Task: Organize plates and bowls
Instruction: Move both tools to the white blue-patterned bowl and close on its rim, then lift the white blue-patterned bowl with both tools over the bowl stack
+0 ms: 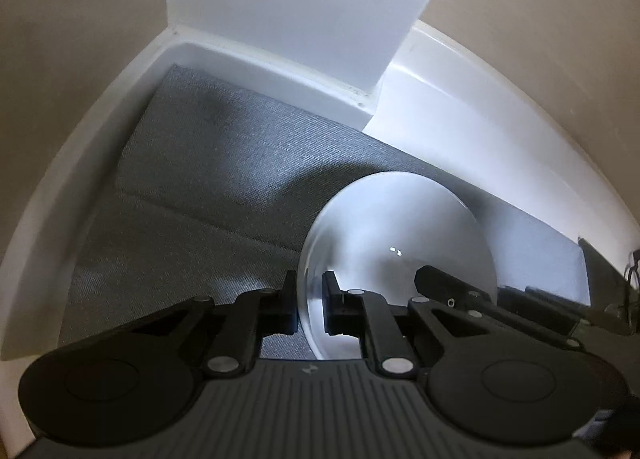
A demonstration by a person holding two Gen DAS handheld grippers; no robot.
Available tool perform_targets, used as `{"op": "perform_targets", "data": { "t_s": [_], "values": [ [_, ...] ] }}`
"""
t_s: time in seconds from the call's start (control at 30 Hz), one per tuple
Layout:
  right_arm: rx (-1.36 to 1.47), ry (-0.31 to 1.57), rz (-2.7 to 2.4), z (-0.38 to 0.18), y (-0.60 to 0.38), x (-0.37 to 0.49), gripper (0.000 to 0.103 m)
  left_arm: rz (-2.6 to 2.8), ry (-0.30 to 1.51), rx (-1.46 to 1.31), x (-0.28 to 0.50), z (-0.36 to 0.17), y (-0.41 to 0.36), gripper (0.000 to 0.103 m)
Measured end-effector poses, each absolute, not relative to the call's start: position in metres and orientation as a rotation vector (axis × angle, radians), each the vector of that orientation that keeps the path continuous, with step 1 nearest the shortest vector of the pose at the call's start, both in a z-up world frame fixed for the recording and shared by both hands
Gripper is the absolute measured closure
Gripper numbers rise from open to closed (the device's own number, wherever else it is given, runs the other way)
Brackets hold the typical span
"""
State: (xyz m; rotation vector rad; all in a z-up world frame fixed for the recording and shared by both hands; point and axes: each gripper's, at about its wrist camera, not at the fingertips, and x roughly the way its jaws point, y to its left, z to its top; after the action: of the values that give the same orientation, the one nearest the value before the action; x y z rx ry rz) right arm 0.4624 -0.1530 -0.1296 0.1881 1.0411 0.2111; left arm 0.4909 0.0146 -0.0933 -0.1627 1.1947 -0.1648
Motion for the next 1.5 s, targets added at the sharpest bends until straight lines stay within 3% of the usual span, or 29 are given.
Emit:
{"op": "perform_targets", "data": {
  "t_s": [1.5],
  "values": [
    [0.085,0.878,0.324,-0.028,-0.083,0.363,0.090,-0.149,0.996,-0.292,0.369,-0.013,0.087,0.091]
  ]
}}
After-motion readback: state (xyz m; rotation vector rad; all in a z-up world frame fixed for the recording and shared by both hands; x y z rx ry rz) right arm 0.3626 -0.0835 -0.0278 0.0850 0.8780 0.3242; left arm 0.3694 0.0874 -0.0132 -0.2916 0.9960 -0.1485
